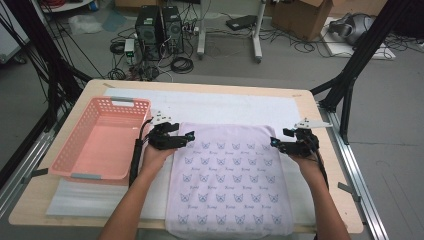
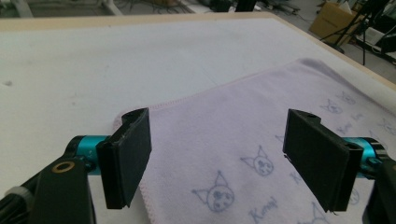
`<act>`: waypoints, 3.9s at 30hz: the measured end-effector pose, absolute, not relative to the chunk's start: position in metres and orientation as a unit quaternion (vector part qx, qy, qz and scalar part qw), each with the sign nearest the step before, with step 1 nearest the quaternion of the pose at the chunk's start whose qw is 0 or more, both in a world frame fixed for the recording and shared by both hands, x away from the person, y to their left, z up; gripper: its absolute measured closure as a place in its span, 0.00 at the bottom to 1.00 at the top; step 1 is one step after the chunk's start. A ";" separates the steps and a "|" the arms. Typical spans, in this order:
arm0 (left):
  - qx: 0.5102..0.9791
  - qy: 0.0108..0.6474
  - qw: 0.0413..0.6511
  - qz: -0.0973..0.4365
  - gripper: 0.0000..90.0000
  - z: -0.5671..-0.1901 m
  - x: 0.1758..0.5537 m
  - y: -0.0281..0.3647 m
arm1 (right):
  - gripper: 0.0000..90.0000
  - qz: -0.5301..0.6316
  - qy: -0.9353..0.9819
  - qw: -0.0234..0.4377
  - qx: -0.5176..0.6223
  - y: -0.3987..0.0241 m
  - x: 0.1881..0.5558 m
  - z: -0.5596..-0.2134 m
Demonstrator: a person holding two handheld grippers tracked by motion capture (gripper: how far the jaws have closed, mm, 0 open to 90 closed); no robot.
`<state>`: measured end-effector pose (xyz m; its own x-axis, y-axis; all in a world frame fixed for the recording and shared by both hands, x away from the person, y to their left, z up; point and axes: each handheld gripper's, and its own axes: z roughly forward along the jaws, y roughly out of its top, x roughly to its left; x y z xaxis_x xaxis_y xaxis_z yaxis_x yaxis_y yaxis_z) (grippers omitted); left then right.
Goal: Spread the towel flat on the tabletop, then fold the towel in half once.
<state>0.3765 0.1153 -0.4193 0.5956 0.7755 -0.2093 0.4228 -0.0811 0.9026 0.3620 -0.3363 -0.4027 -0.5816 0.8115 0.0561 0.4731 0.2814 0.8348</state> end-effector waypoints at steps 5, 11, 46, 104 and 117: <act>0.706 0.419 0.547 0.166 0.22 -0.416 0.360 0.123 | 0.29 0.455 0.771 0.194 0.402 -0.340 0.333 -0.405; 0.706 0.415 0.550 0.164 0.20 -0.415 0.350 0.126 | 0.26 0.450 0.784 0.196 0.381 -0.338 0.316 -0.411; 0.725 0.455 0.495 0.150 0.40 -0.430 0.378 0.124 | 0.25 0.412 0.773 0.164 0.454 -0.333 0.357 -0.429; 0.719 0.450 0.515 0.123 0.97 -0.409 0.316 0.137 | 0.96 0.431 0.758 0.201 0.446 -0.342 0.309 -0.409; 0.740 0.429 0.504 0.118 0.97 -0.421 0.292 0.135 | 0.96 0.426 0.768 0.177 0.444 -0.346 0.277 -0.424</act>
